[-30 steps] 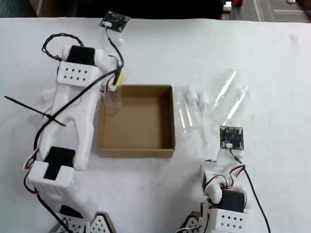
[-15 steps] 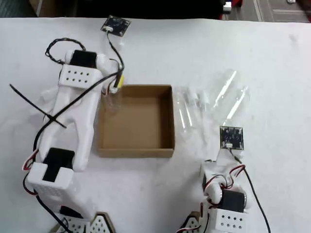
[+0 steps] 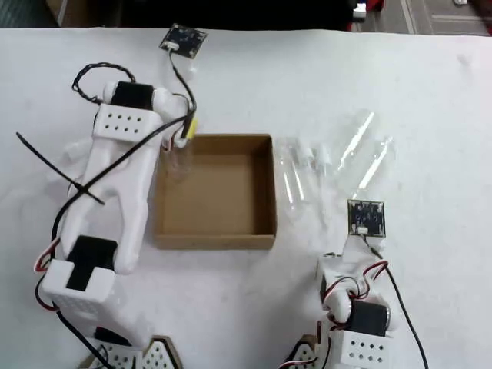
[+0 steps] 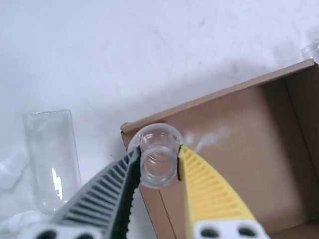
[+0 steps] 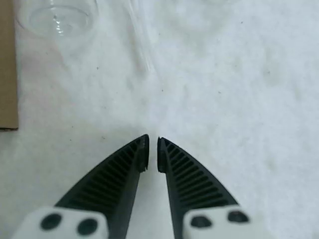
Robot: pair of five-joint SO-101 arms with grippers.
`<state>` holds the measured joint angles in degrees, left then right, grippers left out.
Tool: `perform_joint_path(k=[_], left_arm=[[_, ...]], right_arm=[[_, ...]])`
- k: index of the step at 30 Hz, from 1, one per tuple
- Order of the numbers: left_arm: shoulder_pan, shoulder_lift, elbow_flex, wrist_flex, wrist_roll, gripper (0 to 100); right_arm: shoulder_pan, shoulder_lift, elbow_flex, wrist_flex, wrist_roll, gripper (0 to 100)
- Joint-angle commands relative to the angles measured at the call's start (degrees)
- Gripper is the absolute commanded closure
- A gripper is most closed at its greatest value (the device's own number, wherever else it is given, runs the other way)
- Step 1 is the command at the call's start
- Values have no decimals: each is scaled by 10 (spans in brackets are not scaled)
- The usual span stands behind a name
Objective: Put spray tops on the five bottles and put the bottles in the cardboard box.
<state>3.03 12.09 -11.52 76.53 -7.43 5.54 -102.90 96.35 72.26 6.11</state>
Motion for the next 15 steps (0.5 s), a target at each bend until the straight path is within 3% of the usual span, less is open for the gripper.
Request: perform_joint_path(k=[1, 4, 15], left_arm=[[-2, -5, 7, 28, 4, 858], [-7, -6, 7, 30, 4, 793], [-8, -6, -29, 49, 4, 789]], right_arm=[[-2, -3, 5, 3, -1, 982], [-2, -3, 5, 3, -1, 982], [-2, -3, 5, 3, -1, 982]])
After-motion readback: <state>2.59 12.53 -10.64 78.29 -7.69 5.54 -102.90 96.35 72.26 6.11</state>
